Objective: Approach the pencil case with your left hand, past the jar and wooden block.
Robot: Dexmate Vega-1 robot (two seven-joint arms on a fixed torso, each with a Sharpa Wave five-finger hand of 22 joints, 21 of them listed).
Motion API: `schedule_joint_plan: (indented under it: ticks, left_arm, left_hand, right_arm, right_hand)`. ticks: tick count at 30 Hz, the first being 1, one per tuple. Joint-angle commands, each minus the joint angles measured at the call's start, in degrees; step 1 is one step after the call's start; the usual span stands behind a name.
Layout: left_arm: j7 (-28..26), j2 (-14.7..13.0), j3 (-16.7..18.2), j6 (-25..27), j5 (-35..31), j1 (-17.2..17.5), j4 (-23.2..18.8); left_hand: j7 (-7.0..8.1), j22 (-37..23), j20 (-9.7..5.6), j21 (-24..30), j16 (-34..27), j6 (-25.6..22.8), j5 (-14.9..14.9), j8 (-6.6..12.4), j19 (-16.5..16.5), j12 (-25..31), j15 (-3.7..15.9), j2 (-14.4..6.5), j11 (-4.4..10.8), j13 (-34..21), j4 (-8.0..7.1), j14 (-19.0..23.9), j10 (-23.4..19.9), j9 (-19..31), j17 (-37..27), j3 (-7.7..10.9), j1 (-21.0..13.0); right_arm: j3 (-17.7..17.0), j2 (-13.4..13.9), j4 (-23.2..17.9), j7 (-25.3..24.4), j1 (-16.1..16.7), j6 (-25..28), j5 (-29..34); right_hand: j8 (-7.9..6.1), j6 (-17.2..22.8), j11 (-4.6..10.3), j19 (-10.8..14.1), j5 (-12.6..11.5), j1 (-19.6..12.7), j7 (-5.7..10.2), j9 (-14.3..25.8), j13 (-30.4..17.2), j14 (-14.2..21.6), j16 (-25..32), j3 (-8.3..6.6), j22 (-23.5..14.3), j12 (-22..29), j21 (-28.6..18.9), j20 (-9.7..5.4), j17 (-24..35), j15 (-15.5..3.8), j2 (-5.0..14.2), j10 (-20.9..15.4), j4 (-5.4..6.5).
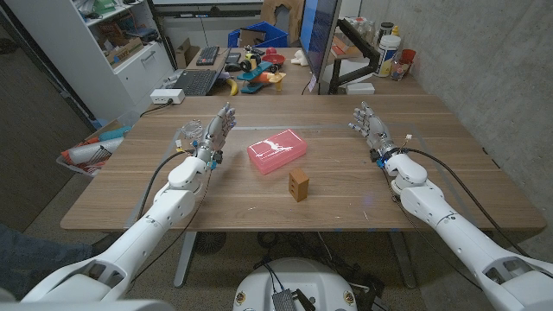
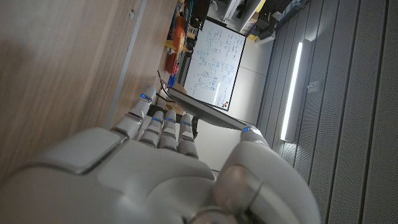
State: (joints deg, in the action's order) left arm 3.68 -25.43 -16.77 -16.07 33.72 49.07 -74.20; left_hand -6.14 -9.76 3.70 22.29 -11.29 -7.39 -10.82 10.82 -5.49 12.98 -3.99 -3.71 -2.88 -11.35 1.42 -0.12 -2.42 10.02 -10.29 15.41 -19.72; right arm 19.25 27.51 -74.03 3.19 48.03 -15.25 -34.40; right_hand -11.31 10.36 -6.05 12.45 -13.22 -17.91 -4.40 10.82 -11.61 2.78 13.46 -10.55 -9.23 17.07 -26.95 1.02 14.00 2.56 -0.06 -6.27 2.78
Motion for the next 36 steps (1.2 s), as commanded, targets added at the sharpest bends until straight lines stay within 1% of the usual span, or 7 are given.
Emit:
schedule_joint_plan:
  ticks: [1, 10, 11, 13, 17, 24, 36]
  left_arm:
    - [5.57, 8.12, 10.03, 3.87, -8.83, 1.82, -0.15]
    - [9.59, 12.48, 15.53, 5.56, -13.38, 2.62, -1.2]
    - [9.82, 12.81, 15.95, 5.66, -13.85, 2.67, -1.28]
    - [10.34, 13.44, 16.75, 5.91, -14.58, 2.78, -1.45]
    - [11.2, 14.48, 18.07, 6.39, -15.79, 3.1, -1.97]
    - [12.26, 15.63, 19.73, 7.11, -17.41, 3.57, -2.82]
    - [13.34, 16.36, 21.59, 7.82, -19.03, 4.22, -4.21]
  left_hand:
    - [-0.04, -0.23, 0.15, 0.15, -0.25, -0.49, -0.36, 0.39, -0.36, 0.39, -0.48, -0.01, -0.39, -0.09, 0.03, 0.09, -0.09, 0.26, -0.24, 0.43, -0.58]
    - [0.05, -0.24, 0.6, -0.18, -0.19, -0.54, -0.34, 0.33, -0.4, 0.32, -0.34, -0.1, -0.5, -0.1, 0.14, 0.13, -0.14, 0.27, -0.24, 0.46, -0.6]
    - [0.02, -0.24, 0.43, -0.22, -0.2, -0.55, -0.34, 0.33, -0.4, 0.33, -0.37, -0.11, -0.51, -0.1, 0.16, 0.18, -0.18, 0.27, -0.24, 0.46, -0.6]
    - [-0.05, -0.25, -0.6, -0.38, -0.17, -0.58, -0.32, 0.29, -0.32, 0.28, -0.5, -0.15, -0.52, -0.1, 0.23, 0.22, -0.19, 0.28, -0.23, 0.47, -0.61]
    - [-0.01, -0.25, -0.99, -0.5, -0.13, -0.58, -0.31, 0.27, -0.28, 0.25, -0.62, -0.18, -0.56, -0.11, 0.28, 0.2, -0.2, 0.28, -0.23, 0.48, -0.61]
    - [-0.02, -0.25, -0.55, -0.7, -0.09, -0.62, -0.29, 0.24, -0.22, 0.19, -0.58, -0.24, -0.51, -0.11, 0.36, 0.2, -0.18, 0.29, -0.23, 0.5, -0.62]
    - [0.06, -0.26, -0.24, -1.03, -0.03, -0.66, -0.26, 0.2, -0.2, 0.14, -0.46, -0.3, -0.43, -0.12, 0.48, 0.22, -0.26, 0.3, -0.23, 0.51, -0.61]
  right_arm:
    - [-8.19, -6.93, 1.0, 5.05, 0.38, 3.85, 8.12]
    - [-12.61, -10.89, 1.05, 7.92, 0.77, 5.29, 12.56]
    - [-12.93, -11.21, 1.08, 8.13, 0.75, 5.38, 13.03]
    - [-13.55, -11.85, 1.22, 8.64, 0.69, 5.53, 13.76]
    - [-14.6, -13.14, 1.57, 9.19, 0.52, 5.66, 15.1]
    - [-15.93, -14.77, 2.54, 10.6, -0.01, 5.82, 16.59]
    - [-17.31, -16.45, 3.04, 11.59, -0.36, 6.17, 18.47]
  right_hand:
    - [-0.28, 0.38, -0.31, 0.44, -0.35, -0.44, -0.06, 0.06, -0.22, 0.41, 0.2, -0.29, -0.28, 0.05, -0.23, 0.03, 0.2, 0.09, -0.11, -0.1, 0.06]
    - [-0.28, 0.43, -0.31, 0.53, -0.34, -0.39, 0.05, 0.06, -0.13, 0.51, 0.18, -0.25, -0.28, -0.13, 0.04, 0.09, 0.1, 0.15, -0.06, -0.23, 0.04]
    - [-0.29, 0.45, -0.37, 0.54, -0.34, -0.39, 0.03, 0.06, -0.12, 0.51, 0.17, -0.25, -0.28, -0.14, 0.06, 0.1, 0.09, 0.16, -0.06, -0.26, 0.03]
    - [-0.28, 0.44, -0.31, 0.55, -0.34, -0.39, 0.04, 0.06, -0.09, 0.48, 0.14, -0.25, -0.28, -0.19, 0.13, 0.11, 0.06, 0.19, -0.04, -0.28, 0.02]
    - [-0.26, 0.42, -0.36, 0.59, -0.33, -0.38, 0.11, 0.05, -0.06, 0.49, 0.13, -0.24, -0.29, -0.27, 0.23, 0.08, 0.03, 0.2, -0.03, -0.3, 0.0]
    - [-0.25, 0.45, -0.29, 0.52, -0.32, -0.32, 0.13, 0.05, 0.01, 0.24, -0.03, -0.2, -0.29, -0.59, 0.58, 0.09, -0.06, 0.22, 0.02, -0.09, -0.02]
    - [-0.22, 0.45, -0.41, 0.61, -0.31, -0.27, 0.25, 0.05, 0.1, 0.24, -0.11, -0.16, -0.3, -0.84, 0.96, 0.11, -0.19, 0.2, 0.08, -0.24, -0.07]
